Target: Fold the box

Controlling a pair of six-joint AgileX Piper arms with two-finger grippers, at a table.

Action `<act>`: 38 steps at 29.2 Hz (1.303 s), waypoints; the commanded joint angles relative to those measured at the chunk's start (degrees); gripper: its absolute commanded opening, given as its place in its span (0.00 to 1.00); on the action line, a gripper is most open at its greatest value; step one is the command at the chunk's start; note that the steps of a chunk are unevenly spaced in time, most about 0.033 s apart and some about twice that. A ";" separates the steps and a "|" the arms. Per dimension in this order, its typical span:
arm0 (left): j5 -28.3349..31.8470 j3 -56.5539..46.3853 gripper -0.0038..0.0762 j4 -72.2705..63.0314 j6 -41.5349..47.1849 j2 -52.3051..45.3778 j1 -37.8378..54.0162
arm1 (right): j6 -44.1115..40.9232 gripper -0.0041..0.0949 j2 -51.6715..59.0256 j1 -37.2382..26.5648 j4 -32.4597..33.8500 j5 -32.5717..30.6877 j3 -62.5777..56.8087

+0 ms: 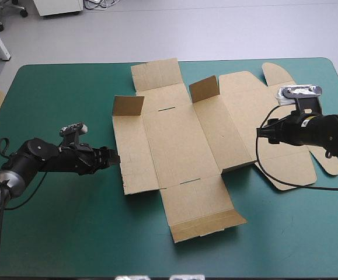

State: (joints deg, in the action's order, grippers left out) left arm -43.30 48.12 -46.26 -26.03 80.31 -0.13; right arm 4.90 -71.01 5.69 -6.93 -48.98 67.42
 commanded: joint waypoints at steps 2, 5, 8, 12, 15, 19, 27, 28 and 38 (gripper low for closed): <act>0.55 -1.09 0.61 -10.72 -5.72 1.36 1.20 | 1.61 0.66 1.30 -0.46 -2.02 2.60 1.96; -0.07 -2.12 0.61 -15.24 -9.34 4.04 1.20 | 2.21 0.66 1.30 -0.46 -2.02 2.35 1.96; -0.39 -2.27 0.61 -19.68 -12.67 6.39 1.20 | 2.21 0.66 1.30 -0.46 -2.02 2.28 1.96; -2.67 -2.27 0.61 -22.74 -15.62 8.70 1.20 | 2.21 0.66 1.30 -0.46 -2.02 2.28 1.96; -4.02 -2.27 0.61 -22.96 -16.45 10.82 1.20 | 2.21 0.66 1.30 -0.46 -2.02 2.14 1.96; -5.37 -2.36 0.61 -25.85 -18.77 12.84 1.20 | 2.21 0.66 1.30 -0.46 -1.83 2.14 1.96; -10.13 -2.36 0.61 -31.58 -22.61 14.20 1.08 | 2.21 0.65 1.30 -0.46 -1.66 2.48 1.96; -10.96 -2.36 0.61 -31.58 -22.61 14.20 1.08 | 2.21 0.65 1.30 -0.46 -1.66 2.48 1.96; -5.82 -2.36 0.60 -34.39 -24.00 14.20 -5.25 | 2.21 0.65 1.30 -0.46 -1.66 2.37 1.96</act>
State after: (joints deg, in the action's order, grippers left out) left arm -48.78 44.88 -77.89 -49.74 96.55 -4.00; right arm 6.59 -71.01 5.69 -8.51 -49.37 67.42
